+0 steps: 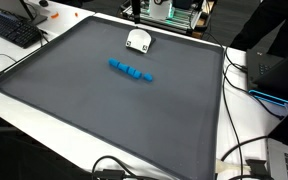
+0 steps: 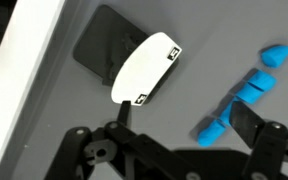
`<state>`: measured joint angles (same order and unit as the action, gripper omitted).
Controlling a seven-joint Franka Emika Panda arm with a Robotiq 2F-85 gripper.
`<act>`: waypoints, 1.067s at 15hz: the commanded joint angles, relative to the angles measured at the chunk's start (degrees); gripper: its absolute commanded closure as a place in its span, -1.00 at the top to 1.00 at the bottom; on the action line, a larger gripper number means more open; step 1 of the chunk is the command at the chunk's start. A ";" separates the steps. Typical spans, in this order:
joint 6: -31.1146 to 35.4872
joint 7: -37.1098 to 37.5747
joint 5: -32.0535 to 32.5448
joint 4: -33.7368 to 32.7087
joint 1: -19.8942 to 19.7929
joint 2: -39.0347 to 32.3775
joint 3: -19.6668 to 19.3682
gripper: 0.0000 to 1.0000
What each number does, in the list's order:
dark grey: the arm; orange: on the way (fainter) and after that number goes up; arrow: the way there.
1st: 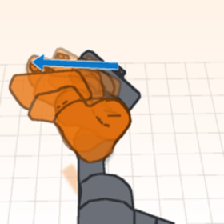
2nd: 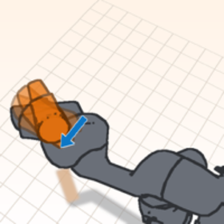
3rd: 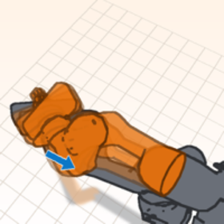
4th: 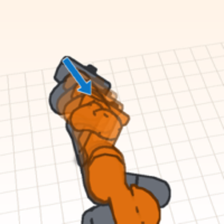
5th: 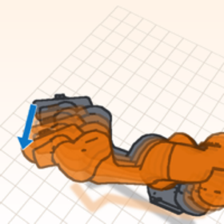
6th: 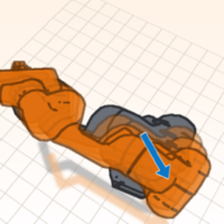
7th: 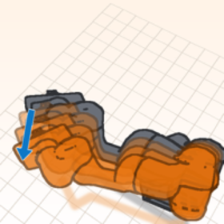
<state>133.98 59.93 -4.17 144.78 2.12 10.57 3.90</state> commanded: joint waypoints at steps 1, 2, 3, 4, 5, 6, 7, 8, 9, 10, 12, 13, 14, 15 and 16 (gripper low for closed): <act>-1.50 -8.38 2.22 -4.07 0.27 -0.86 0.97 1.00; -1.29 -11.02 2.35 -5.19 0.42 -1.47 1.20 1.00; -0.84 -13.79 2.44 -5.95 0.57 -1.87 1.37 1.00; -0.53 -16.50 2.52 -6.75 0.70 -2.43 1.58 1.00; -0.06 -19.49 2.34 -7.34 0.85 -2.81 1.68 1.00; 0.22 -22.41 2.24 -7.92 1.00 -3.32 1.79 1.00; 0.14 -25.26 2.39 -8.60 1.08 -3.88 1.91 1.00; 0.23 -28.34 2.38 -9.10 1.22 -4.37 1.97 1.00; 0.14 -31.31 2.44 -9.73 1.35 -4.96 2.01 1.00; 0.18 -34.22 2.58 -10.20 1.44 -5.48 2.05 1.00; 0.43 -38.76 2.42 -11.13 1.64 -6.45 2.01 1.00; 0.51 -40.44 2.44 -11.52 1.70 -6.93 1.97 1.00; 0.68 -42.19 2.34 -11.97 1.79 -7.46 1.91 1.00; 0.92 -43.90 2.10 -12.32 1.86 -7.95 1.85 1.00; 1.28 -45.44 1.83 -12.55 1.90 -8.41 1.78 1.00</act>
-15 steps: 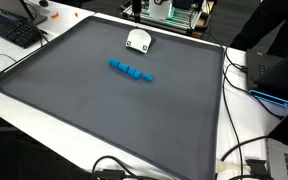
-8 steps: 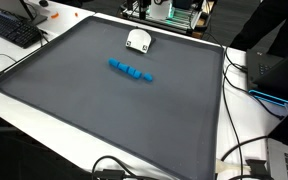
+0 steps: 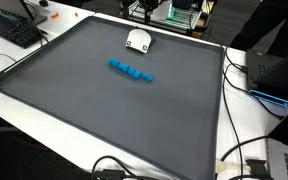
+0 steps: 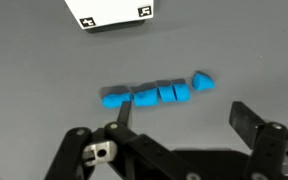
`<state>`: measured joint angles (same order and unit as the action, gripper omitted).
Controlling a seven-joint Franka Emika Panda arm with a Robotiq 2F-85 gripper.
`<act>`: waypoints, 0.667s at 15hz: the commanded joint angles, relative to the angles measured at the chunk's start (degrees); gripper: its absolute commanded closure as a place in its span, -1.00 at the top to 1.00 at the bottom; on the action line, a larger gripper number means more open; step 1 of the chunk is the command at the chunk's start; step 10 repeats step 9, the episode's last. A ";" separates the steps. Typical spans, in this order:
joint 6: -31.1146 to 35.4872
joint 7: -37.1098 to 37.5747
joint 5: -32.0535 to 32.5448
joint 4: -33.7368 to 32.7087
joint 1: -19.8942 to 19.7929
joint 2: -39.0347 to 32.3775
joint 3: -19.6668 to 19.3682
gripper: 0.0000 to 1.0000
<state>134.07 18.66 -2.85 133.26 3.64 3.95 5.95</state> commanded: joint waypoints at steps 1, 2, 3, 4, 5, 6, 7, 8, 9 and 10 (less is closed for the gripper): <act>1.98 -5.60 0.09 -1.11 0.41 -2.28 -0.34 1.00; 3.41 -6.79 -0.10 -1.02 0.42 -2.78 -0.38 1.00; 1.32 -4.36 -0.01 -0.93 0.34 -1.47 -0.34 1.00; 2.02 -5.15 -0.01 -1.05 0.36 -1.96 -0.37 1.00; 2.42 -5.55 -0.02 -1.12 0.38 -2.33 -0.39 1.00; 2.65 -5.70 -0.02 -1.18 0.39 -2.58 -0.40 1.00; 2.72 -5.78 -0.02 -1.23 0.39 -2.70 -0.40 1.00; 2.73 -5.85 -0.02 -1.26 0.40 -2.71 -0.40 1.00; 2.73 -5.90 -0.02 -1.31 0.40 -2.71 -0.40 1.00; 2.73 -5.90 -0.02 -1.31 0.40 -2.71 -0.40 1.00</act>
